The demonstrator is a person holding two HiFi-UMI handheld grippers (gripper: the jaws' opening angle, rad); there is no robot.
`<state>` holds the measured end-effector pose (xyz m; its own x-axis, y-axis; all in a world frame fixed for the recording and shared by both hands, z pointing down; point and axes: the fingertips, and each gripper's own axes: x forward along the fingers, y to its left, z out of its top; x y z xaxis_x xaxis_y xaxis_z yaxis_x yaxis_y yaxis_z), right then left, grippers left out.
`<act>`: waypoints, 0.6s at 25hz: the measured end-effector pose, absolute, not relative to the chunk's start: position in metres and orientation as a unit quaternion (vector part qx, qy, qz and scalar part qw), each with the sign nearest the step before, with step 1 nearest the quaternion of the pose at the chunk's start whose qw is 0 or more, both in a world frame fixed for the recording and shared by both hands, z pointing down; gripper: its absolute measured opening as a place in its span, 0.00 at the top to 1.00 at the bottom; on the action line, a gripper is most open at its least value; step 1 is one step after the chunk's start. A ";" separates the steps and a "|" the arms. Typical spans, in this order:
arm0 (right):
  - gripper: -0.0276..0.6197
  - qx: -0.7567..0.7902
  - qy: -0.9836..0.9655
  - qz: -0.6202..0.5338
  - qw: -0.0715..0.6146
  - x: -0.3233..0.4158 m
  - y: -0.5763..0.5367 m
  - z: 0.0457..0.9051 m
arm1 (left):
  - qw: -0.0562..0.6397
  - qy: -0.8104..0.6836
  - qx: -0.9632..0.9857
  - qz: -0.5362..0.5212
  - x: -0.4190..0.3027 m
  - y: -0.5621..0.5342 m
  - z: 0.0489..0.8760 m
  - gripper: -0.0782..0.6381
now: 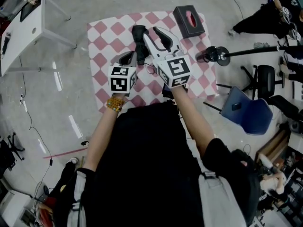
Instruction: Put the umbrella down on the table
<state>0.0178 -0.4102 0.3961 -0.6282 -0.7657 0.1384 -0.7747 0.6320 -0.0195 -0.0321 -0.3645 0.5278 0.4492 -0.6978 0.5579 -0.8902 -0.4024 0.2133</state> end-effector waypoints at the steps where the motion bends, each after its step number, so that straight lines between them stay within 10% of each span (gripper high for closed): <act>1: 0.74 0.429 -0.901 0.039 0.059 0.018 -0.408 0.398 | 0.247 -0.487 0.815 0.195 -0.032 -0.364 0.528 0.87; 15: 0.76 0.435 -0.894 0.061 0.082 0.012 -0.381 0.432 | 0.250 -0.486 0.814 0.194 -0.032 -0.361 0.530 0.87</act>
